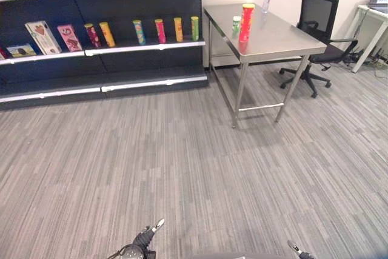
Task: Put the goods on the table back onto the shelves and tidy them up.
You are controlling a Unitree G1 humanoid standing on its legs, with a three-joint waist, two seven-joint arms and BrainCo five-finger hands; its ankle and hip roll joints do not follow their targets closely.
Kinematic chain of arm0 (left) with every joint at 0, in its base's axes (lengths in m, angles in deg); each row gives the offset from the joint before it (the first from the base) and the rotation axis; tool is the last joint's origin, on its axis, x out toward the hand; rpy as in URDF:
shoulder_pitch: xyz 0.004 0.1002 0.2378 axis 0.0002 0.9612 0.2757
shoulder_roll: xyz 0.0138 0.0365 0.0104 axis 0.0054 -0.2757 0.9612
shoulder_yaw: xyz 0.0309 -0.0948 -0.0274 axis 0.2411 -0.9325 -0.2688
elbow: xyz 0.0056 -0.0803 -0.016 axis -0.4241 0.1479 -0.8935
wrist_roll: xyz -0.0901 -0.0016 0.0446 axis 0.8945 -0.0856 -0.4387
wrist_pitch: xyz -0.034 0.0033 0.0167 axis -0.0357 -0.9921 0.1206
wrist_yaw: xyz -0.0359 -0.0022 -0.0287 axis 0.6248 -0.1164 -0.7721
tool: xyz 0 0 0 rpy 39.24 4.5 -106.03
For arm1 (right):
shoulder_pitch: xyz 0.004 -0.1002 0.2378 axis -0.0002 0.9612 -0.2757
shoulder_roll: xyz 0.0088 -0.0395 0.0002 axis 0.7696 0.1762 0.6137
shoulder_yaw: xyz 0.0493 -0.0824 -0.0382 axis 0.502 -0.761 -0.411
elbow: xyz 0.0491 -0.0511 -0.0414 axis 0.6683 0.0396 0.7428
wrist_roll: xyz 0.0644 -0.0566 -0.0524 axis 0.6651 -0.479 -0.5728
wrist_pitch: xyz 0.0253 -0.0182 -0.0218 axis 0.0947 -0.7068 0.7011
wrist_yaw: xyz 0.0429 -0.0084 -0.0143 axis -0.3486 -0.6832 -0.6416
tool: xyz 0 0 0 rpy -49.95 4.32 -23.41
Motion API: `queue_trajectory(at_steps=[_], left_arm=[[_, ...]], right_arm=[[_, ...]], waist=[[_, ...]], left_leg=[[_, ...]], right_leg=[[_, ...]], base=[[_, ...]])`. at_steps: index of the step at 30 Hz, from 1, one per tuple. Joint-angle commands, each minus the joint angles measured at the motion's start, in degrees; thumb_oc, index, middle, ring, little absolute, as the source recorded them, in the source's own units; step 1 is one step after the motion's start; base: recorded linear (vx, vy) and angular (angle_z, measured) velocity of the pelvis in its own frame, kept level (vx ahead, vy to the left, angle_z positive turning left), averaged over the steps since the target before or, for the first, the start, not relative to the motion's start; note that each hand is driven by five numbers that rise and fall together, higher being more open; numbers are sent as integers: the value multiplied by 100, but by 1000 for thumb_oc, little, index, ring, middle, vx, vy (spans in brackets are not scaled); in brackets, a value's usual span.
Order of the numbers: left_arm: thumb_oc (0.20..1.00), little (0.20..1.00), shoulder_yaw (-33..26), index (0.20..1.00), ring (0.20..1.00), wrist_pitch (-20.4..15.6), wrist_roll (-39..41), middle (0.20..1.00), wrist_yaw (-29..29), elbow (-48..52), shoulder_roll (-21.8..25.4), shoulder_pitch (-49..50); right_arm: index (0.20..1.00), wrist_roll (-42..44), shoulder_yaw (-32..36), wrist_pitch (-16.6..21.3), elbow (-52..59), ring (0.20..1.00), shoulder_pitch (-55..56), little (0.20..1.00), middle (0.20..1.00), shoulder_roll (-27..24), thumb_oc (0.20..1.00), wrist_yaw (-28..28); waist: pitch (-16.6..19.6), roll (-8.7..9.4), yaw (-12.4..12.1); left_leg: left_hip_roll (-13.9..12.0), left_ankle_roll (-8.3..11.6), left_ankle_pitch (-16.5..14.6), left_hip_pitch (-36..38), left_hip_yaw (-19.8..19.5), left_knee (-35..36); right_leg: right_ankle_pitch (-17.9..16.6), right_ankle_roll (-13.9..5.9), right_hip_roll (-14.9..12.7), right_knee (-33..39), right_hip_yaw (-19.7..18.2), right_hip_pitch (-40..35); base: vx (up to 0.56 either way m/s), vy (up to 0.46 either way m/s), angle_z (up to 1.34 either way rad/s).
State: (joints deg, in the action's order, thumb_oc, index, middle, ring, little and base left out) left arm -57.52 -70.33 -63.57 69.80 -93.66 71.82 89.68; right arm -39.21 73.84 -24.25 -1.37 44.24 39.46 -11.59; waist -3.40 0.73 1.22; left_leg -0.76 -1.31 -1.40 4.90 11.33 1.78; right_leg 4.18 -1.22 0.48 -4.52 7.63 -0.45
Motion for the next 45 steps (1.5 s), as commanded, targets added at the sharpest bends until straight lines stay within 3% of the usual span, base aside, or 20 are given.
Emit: queue_trajectory(at_steps=[1,21,24,29,32,34,35,37,39,43,45], left_arm=[[1000,1000,78,1000,1000,-174,45,1000,-42,-140,107,-346],[1000,1000,29,1000,1000,-109,-61,1000,-124,-241,171,-385],[1000,1000,29,1000,1000,-98,-81,1000,-127,-280,193,-397],[1000,1000,27,1000,1000,-96,-21,1000,-144,-256,216,-484],[1000,1000,40,1000,1000,-105,38,1000,-178,-258,147,-488],[1000,1000,67,1000,1000,-115,-21,1000,-194,-285,101,-448],[1000,1000,68,1000,1000,-115,-21,1000,-194,-284,100,-446],[1000,1000,84,1000,1000,-123,-40,1000,-172,-262,77,-430],[1000,1000,21,1000,1000,-134,-68,1000,-185,-303,75,-378],[1000,1000,-147,1000,1000,-99,-104,1000,-214,-393,80,-226],[1000,1000,-243,1000,1000,-107,-44,1000,-273,-433,113,-231]], right_arm=[[1000,25,-81,183,-98,1000,-437,1000,1000,-159,1000,58],[1000,-18,-186,163,-13,1000,-493,1000,1000,-145,1000,65],[1000,-22,-230,162,-39,1000,-524,1000,1000,-121,1000,45],[1000,-20,-401,195,22,1000,-644,1000,1000,-171,1000,31],[1000,-12,-372,178,37,1000,-638,1000,1000,-205,1000,39],[1000,-51,-373,177,46,1000,-616,1000,1000,-243,1000,36],[1000,-52,-373,177,47,1000,-614,1000,1000,-243,1000,35],[1000,-83,-395,194,69,1000,-665,1000,1000,-293,1000,47],[1000,-131,-366,212,32,1000,-691,1000,1000,-310,1000,66],[1000,-258,-328,183,39,1000,-652,1000,1000,-280,1000,19],[1000,-381,-321,156,-9,1000,-647,1000,1000,-241,1000,26]], waist=[[-258,52,53],[-368,88,8],[-447,95,-5],[-831,237,-127],[-848,236,-135],[-790,186,-181],[-787,191,-175],[-769,72,-273],[-718,53,-381],[-579,29,-500],[-433,117,-588]], left_leg=[[-289,620,-221,380,-23,131],[-394,677,-282,283,-102,-71],[-466,696,-347,138,-146,-374],[-520,705,-355,-812,-434,-2114],[-462,624,-379,-1161,-538,-1998],[-496,682,-88,-1449,-529,-1563],[-488,681,-87,-1448,-532,-1559],[-515,784,336,-1754,-465,-913],[-440,854,547,-2040,-329,-305],[-435,852,859,-2044,-238,-354],[-324,766,824,-1935,-215,-453]], right_leg=[[130,-970,-525,459,-131,-429],[248,-876,-467,277,-103,-333],[324,-793,-414,145,-131,-259],[514,-521,-339,-214,-189,-162],[616,-511,-354,-152,-135,-242],[702,-553,-347,-27,-95,-367],[710,-555,-354,-27,-89,-370],[849,-567,-270,76,-124,-540],[1069,-600,-266,225,-271,-953],[1249,-731,-354,265,-459,-1358],[1109,-925,-684,-14,-440,-1315]], base=[[0,0,0],[-3,-35,1],[-9,-108,-2],[0,-130,-10],[175,-29,0],[225,38,6],[187,39,10],[357,61,7],[569,101,-2],[455,149,-49],[431,165,-52]])
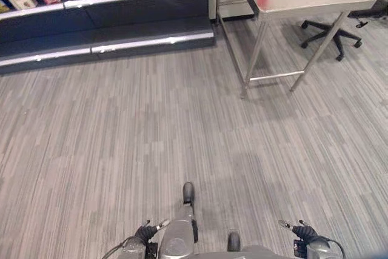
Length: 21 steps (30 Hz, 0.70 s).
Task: Put the goods on the table back onto the shelves and tidy them up.
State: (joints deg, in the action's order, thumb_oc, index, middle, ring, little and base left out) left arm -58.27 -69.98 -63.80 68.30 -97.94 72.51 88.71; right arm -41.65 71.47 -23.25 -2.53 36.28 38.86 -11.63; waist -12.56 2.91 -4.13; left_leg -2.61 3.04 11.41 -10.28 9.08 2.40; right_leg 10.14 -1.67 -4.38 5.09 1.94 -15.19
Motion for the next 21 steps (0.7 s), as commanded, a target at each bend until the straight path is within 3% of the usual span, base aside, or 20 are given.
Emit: queue_trajectory(at_steps=[1,2,3,4,5,6,8,10,11,13,14,18,21], left_arm=[[1000,1000,-167,1000,1000,-142,-21,1000,-123,-5,46,-134],[1000,1000,-177,1000,1000,-151,15,1000,-120,36,79,-175],[1000,1000,-168,1000,1000,-154,99,1000,-102,138,137,-253],[1000,1000,-167,1000,1000,-154,99,1000,-102,137,135,-255],[1000,1000,-137,1000,1000,-160,87,1000,-116,162,153,-309],[1000,1000,-128,1000,1000,-170,144,1000,-144,233,194,-373],[1000,1000,-98,1000,1000,-176,146,1000,-159,305,223,-420],[1000,1000,-57,1000,1000,-216,181,1000,-148,361,225,-472],[1000,1000,-26,1000,1000,-232,189,1000,-156,388,230,-509],[1000,1000,-1,1000,1000,-238,209,1000,-145,407,230,-530],[1000,1000,54,1000,1000,-253,235,1000,-145,447,207,-550],[1000,1000,57,1000,1000,-256,32,1000,-93,344,114,-515],[1000,1000,74,1000,1000,-242,-101,1000,-52,277,47,-478]], right_arm=[[1000,-137,-84,57,106,1000,149,1000,1000,-177,1000,30],[1000,-208,-108,44,90,1000,145,1000,1000,-187,1000,23],[1000,-202,-99,6,65,1000,127,1000,1000,-210,1000,5],[1000,-201,-98,6,65,1000,126,1000,1000,-213,1000,5],[1000,-193,-78,0,72,1000,76,1000,1000,-249,1000,24],[1000,-153,-75,-3,110,1000,11,1000,1000,-261,1000,55],[1000,-145,-94,-4,124,1000,-15,1000,1000,-227,1000,83],[1000,-129,-103,-8,101,1000,-10,1000,1000,-220,1000,76],[1000,-126,-108,-14,88,1000,-11,1000,1000,-210,1000,73],[1000,-124,-121,-33,64,1000,-22,1000,1000,-202,1000,55],[1000,-75,-139,-35,-2,1000,-16,1000,1000,-181,1000,40],[1000,-106,-192,-48,-139,1000,106,1000,1000,-126,1000,14],[1000,-146,-191,-56,-206,1000,172,1000,1000,-124,1000,12]], waist=[[484,-91,-58],[510,-46,-91],[466,32,-123],[481,17,-134],[430,32,-122],[314,-27,-65],[296,-87,-59],[327,-104,30],[338,-129,89],[339,-142,177],[258,-131,377],[215,-70,627],[215,-91,751]], left_leg=[[-132,329,-463,-416,18,-518],[-75,253,-597,-378,23,-602],[99,82,-829,-222,27,-712],[78,85,-825,-240,30,-714],[165,-24,-956,-173,55,-781],[224,-164,-1113,46,62,-817],[195,-201,-1298,250,15,-853],[206,-151,-1467,503,-36,-814],[181,-129,-1540,625,-55,-768],[188,-116,-1600,749,-67,-715],[307,-109,-1811,1164,-113,-591],[506,-141,-2106,1791,-295,-386],[540,-149,-2306,2159,-429,-264]], right_leg=[[522,-884,-209,-981,125,161],[376,-954,-335,-1207,132,249],[-120,-1055,-599,-2010,51,563],[-137,-1051,-581,-2003,40,585],[-588,-1061,-705,-2510,3,833],[-1150,-895,-837,-3337,84,1316],[-1311,-852,-989,-3410,233,1523],[-810,-826,-1032,-2792,536,1577],[-562,-841,-934,-2513,635,1729],[-469,-893,-775,-2160,716,1918],[-564,-1027,-383,-1397,727,2258],[-933,-1118,175,-593,698,2633],[-1059,-1148,396,-474,774,2795]], base=[[293,107,-34],[310,143,-28],[303,142,-21],[232,149,-10],[207,177,-4],[309,194,-7],[344,91,2],[389,19,2],[377,0,10],[317,-7,22],[379,-11,12],[394,0,27],[456,-56,70]])
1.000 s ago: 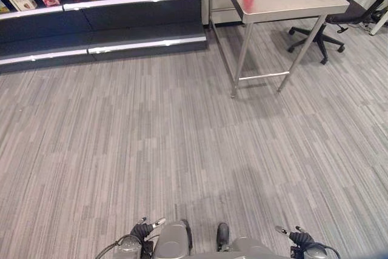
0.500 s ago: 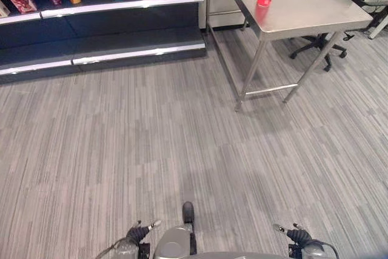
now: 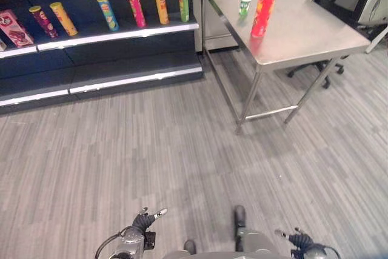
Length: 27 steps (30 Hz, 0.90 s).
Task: Put the goods on the table back onto the shelves and tidy them up.
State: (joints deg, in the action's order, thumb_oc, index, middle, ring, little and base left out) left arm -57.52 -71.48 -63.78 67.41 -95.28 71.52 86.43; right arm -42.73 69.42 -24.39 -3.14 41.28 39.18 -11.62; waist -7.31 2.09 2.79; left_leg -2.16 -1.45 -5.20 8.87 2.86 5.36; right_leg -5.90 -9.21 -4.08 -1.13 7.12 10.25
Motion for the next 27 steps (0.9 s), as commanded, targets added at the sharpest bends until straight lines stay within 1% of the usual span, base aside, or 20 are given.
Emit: queue_trajectory(at_steps=[1,5,6,8,9,10,11,12,13,14,15,16,17,19,21,22,24,25,26,27], left_arm=[[1000,1000,52,1000,1000,-104,-189,1000,83,-16,98,-227],[1000,1000,151,1000,1000,-109,-338,1000,81,-78,37,-222],[1000,1000,141,1000,1000,-115,-280,1000,80,-58,26,-233],[1000,1000,153,1000,1000,-115,-248,1000,78,-46,12,-229],[1000,1000,188,1000,1000,-120,-239,1000,95,8,31,-224],[1000,1000,188,1000,1000,-120,-239,1000,95,9,30,-224],[1000,1000,174,1000,1000,-111,-157,1000,86,80,55,-221],[1000,1000,174,1000,1000,-110,-157,1000,86,82,55,-221],[1000,1000,167,1000,1000,-98,-129,1000,78,118,62,-227],[1000,1000,156,1000,1000,-86,-124,1000,53,160,68,-216],[1000,1000,153,1000,1000,-75,-113,1000,51,165,79,-218],[1000,1000,161,1000,1000,-70,-112,1000,72,170,70,-224],[1000,1000,162,1000,1000,-70,-112,1000,72,170,68,-223],[1000,1000,147,1000,1000,-50,-99,1000,68,137,44,-230],[1000,1000,164,1000,1000,-44,-128,1000,59,118,43,-239],[1000,1000,165,1000,1000,-44,-128,1000,59,118,42,-238],[1000,1000,181,1000,1000,-47,-152,1000,52,107,65,-229],[1000,1000,183,1000,1000,-47,-152,1000,51,107,65,-225],[1000,1000,163,1000,1000,-82,-115,1000,34,65,64,-187],[1000,1000,163,1000,1000,-84,-115,1000,34,63,66,-186]], right_arm=[[1000,-36,28,60,-155,1000,-240,1000,1000,-165,1000,-3],[1000,-15,80,77,-190,1000,-169,1000,1000,-197,1000,-16],[1000,-4,88,97,-220,1000,-161,1000,1000,-242,1000,5],[1000,31,74,114,-182,1000,-184,1000,1000,-269,1000,-14],[1000,85,60,147,-47,1000,-246,1000,1000,-336,1000,-40],[1000,85,60,146,-46,1000,-246,1000,1000,-337,1000,-40],[1000,111,31,183,80,1000,-287,1000,1000,-402,1000,-50],[1000,111,32,182,81,1000,-287,1000,1000,-402,1000,-49],[1000,108,20,184,104,1000,-309,1000,1000,-431,1000,-32],[1000,106,7,169,113,1000,-338,1000,1000,-474,1000,-16],[1000,92,2,158,109,1000,-362,1000,1000,-491,1000,-7],[1000,70,-15,140,104,1000,-382,1000,1000,-495,1000,-14],[1000,70,-14,140,104,1000,-381,1000,1000,-496,1000,-14],[1000,13,-22,128,106,1000,-398,1000,1000,-497,1000,-5],[1000,-46,-33,111,105,1000,-414,1000,1000,-503,1000,-6],[1000,-47,-32,110,106,1000,-411,1000,1000,-504,1000,-6],[1000,-138,-31,122,91,1000,-398,1000,1000,-523,1000,0],[1000,-139,-31,123,92,1000,-393,1000,1000,-523,1000,0],[1000,-284,-7,116,10,1000,-343,1000,1000,-556,1000,40],[1000,-285,-8,116,10,1000,-341,1000,1000,-553,1000,40]], waist=[[-255,15,124],[-125,-45,214],[-21,-140,209],[6,-170,228],[0,-207,227],[0,-211,231],[-77,-130,211],[-78,-138,215],[-127,-71,181],[-222,24,120],[-260,72,67],[-261,99,18],[-279,78,5],[-265,125,-95],[-282,84,-180],[-294,93,-179],[-260,-42,-308],[-275,-24,-299],[-255,-46,-440],[-263,-25,-436]], left_leg=[[495,339,-790,492,53,-509],[309,478,-936,686,-38,-574],[143,672,-662,665,-79,-833],[101,750,-514,609,-150,-1054],[0,963,-66,374,-166,-1792],[-4,964,-77,363,-171,-1813],[-43,1126,386,-103,-63,-2997],[-53,1128,368,-121,-69,-3030],[-40,1137,535,-362,-31,-3583],[-103,1017,649,-700,198,-4370],[-170,940,615,-859,361,-4503],[-291,860,525,-1033,586,-4358],[-316,861,494,-1019,592,-4387],[-625,770,181,-1315,1039,-3439],[-807,812,209,-1591,1145,-2440],[-791,811,211,-1558,1149,-2415],[-869,1034,860,-1809,901,-1258],[-840,1038,894,-1751,903,-1189],[-974,1330,1237,-2231,422,-277],[-951,1330,1240,-2204,429,-260]], right_leg=[[450,-350,373,89,334,258],[409,-201,391,3,300,122],[465,-121,454,4,362,5],[504,-54,492,-51,335,-24],[727,104,523,-115,285,-209],[730,105,525,-119,290,-206],[922,259,478,-160,219,-473],[924,261,485,-164,225,-469],[1009,328,440,-164,176,-615],[1147,448,379,-120,115,-906],[1227,486,332,-105,121,-1045],[1304,488,278,-76,155,-1194],[1310,488,300,-77,147,-1214],[1476,401,196,12,205,-1500],[1576,297,167,54,260,-1667],[1586,291,154,55,263,-1690],[1681,182,242,141,251,-1912],[1694,178,222,145,262,-1944],[1935,14,91,215,43,-2331],[1956,9,68,205,50,-2346]], base=[[294,-77,43],[455,-185,36],[271,-124,32],[371,-165,16],[345,-148,17],[439,-219,8],[218,-129,-5],[318,-184,-7],[289,-160,-14],[406,-211,-18],[425,-186,-23],[235,-78,-15],[328,-27,10],[369,33,4],[261,92,7],[239,102,16],[281,109,0],[603,237,-34],[468,181,-46],[592,251,-46]])
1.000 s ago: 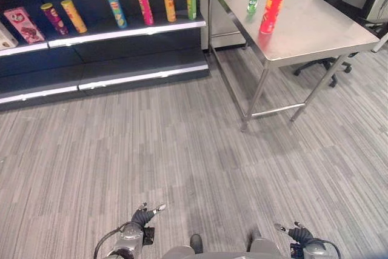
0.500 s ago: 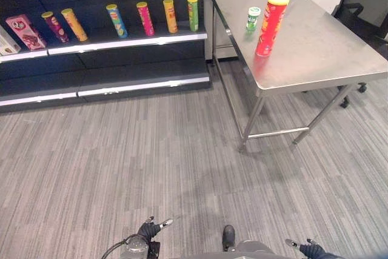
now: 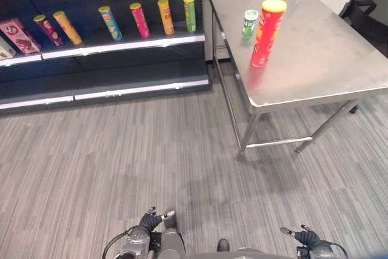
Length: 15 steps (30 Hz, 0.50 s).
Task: Put the goods on the table back onto the shelves and tidy them up.
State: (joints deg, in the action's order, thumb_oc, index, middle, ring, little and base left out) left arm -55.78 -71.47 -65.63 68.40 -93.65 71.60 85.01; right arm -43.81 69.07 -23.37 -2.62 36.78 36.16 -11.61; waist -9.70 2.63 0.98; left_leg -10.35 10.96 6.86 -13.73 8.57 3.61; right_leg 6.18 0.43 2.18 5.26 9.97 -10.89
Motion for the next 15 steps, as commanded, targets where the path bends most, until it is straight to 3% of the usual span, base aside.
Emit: queue_trajectory(at_steps=[1,3,6,7,8,9,12,13,15], left_arm=[[1000,1000,-29,1000,1000,-87,68,1000,-81,-129,57,-19],[1000,1000,-125,1000,1000,-95,118,1000,-85,-148,78,22],[1000,1000,-156,1000,1000,-103,100,1000,-103,-131,122,-14],[1000,1000,-182,1000,1000,-102,95,1000,-155,-149,191,-75],[1000,1000,-182,1000,1000,-102,95,1000,-155,-149,194,-75],[1000,1000,-195,1000,1000,-99,154,1000,-175,-78,280,-129],[1000,1000,-195,1000,1000,-99,154,1000,-175,-78,281,-129],[1000,1000,-183,1000,1000,-90,137,1000,-210,-66,412,-199],[1000,1000,-167,1000,1000,-88,182,1000,-212,-85,449,-229]], right_arm=[[1000,-225,34,6,-64,1000,116,1000,1000,-254,1000,30],[1000,-339,39,-15,-47,1000,104,1000,1000,-224,1000,11],[1000,-414,15,-38,-44,1000,56,1000,1000,-208,1000,-10],[1000,-391,17,-55,-24,1000,-18,1000,1000,-141,1000,-21],[1000,-391,17,-55,-24,1000,-19,1000,1000,-138,1000,-21],[1000,-397,-28,-81,-14,1000,-33,1000,1000,-101,1000,-14],[1000,-397,-28,-81,-14,1000,-33,1000,1000,-101,1000,-14],[1000,-422,-96,-89,62,1000,-164,1000,1000,-65,1000,16],[1000,-384,-130,-93,47,1000,-152,1000,1000,-28,1000,27]], waist=[[-4,-99,-268],[58,-170,-348],[122,-150,-411],[192,-67,-425],[195,-57,-430],[218,1,-425],[219,1,-427],[159,63,-475],[214,82,-430]], left_leg=[[-218,169,131,-53,-166,-32],[-421,261,387,102,-62,-21],[-367,180,409,112,43,-247],[-260,89,205,171,234,-507],[-253,86,195,168,243,-516],[-152,-74,-9,310,363,-549],[-152,-74,-9,310,366,-548],[42,-345,-325,542,599,-595],[88,-390,-375,681,682,-539]], right_leg=[[799,-1009,-613,-387,-340,-353],[898,-1155,-796,-371,-632,-493],[765,-1299,-1073,-394,-659,-394],[484,-1475,-1424,-588,-695,-154],[489,-1479,-1436,-592,-701,-149],[194,-1523,-1631,-944,-829,171],[194,-1524,-1632,-945,-831,173],[-552,-1543,-1908,-1497,-703,638],[-542,-1482,-1773,-1342,-559,774]], base=[[380,247,-42],[462,387,-76],[213,279,-98],[160,187,-84],[268,328,-47],[114,144,-10],[84,121,-10],[142,221,5],[201,218,-45]])
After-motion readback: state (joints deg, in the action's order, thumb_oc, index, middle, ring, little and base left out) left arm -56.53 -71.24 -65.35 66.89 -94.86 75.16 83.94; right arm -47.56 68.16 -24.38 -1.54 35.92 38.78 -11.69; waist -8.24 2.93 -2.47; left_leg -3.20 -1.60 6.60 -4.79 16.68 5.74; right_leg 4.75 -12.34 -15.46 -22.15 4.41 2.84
